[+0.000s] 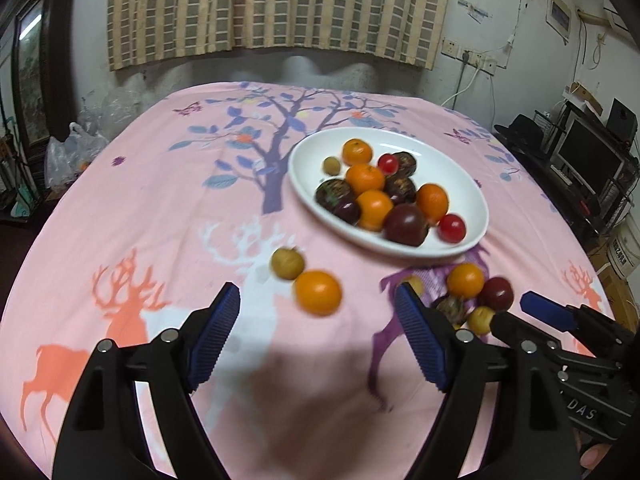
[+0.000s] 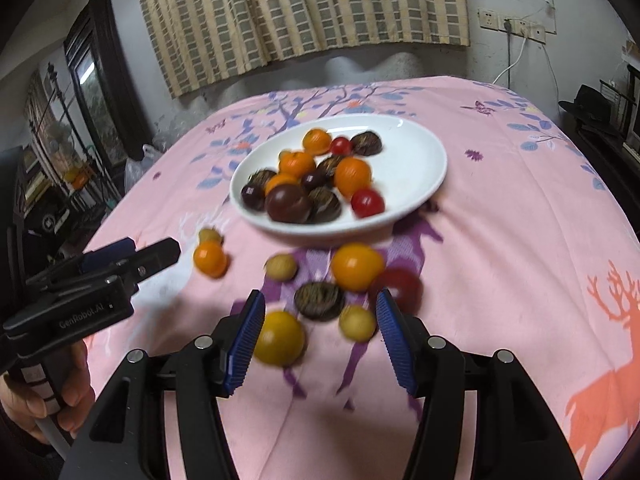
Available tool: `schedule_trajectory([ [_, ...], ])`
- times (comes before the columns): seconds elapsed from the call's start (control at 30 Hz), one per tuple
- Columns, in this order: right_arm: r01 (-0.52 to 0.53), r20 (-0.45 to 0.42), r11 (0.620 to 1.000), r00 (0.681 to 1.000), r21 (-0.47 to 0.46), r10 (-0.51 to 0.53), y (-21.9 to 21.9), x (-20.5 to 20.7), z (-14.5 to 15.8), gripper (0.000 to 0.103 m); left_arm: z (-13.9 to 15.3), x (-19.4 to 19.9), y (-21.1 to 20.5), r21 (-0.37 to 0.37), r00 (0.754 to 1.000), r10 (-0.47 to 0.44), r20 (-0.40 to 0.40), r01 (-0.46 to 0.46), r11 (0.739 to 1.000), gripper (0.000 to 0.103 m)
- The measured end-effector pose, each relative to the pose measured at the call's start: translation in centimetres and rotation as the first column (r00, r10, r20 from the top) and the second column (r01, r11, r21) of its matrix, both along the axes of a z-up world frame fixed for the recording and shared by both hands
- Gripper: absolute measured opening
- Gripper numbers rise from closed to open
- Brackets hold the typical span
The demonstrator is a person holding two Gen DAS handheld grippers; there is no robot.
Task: Organize fruits
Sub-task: 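Grasp a yellow tomato with the right tool while the left tool grasps an orange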
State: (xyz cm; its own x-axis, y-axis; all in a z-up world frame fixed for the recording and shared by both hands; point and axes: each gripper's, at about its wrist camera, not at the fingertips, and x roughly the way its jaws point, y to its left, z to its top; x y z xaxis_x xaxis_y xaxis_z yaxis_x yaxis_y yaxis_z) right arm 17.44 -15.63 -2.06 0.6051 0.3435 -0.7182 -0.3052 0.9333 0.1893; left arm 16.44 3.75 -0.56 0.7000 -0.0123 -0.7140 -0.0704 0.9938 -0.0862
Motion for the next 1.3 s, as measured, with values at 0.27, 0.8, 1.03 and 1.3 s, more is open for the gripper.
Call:
schedule_trajectory([
  [0.27,-0.047,-0.074,0.996,0.996,-0.072,0.041,2.9,-1.6,-2.7,0.059,-1.7,-0.9,1.1,0.038,1.0,0.027,0.009,-0.027,0.999,0.078],
  [0.8,-0.017,-0.073,0.999,0.997,-0.043,0.014,3.2,-0.9,-3.5,0.037,-2.7,-0.5,1.3,0.038,0.999,0.021,-0.032,-0.02,0.999,0.078],
  [1.03,0.042,-0.02,0.999,0.999,0.034,-0.041,0.7,-1.2,-1.5,0.038,-4.5,0.2,0.8,0.076,0.997,0.03,-0.075,-0.024,0.997,0.078],
  [1.3,0.026,0.004,0.994,1.0,0.103,-0.026,-0.2,-1.9,0.3,0.037,-5.4,3.1,-0.6,0.032,0.987,0.009,-0.158,-0.004,0.999,0.064],
])
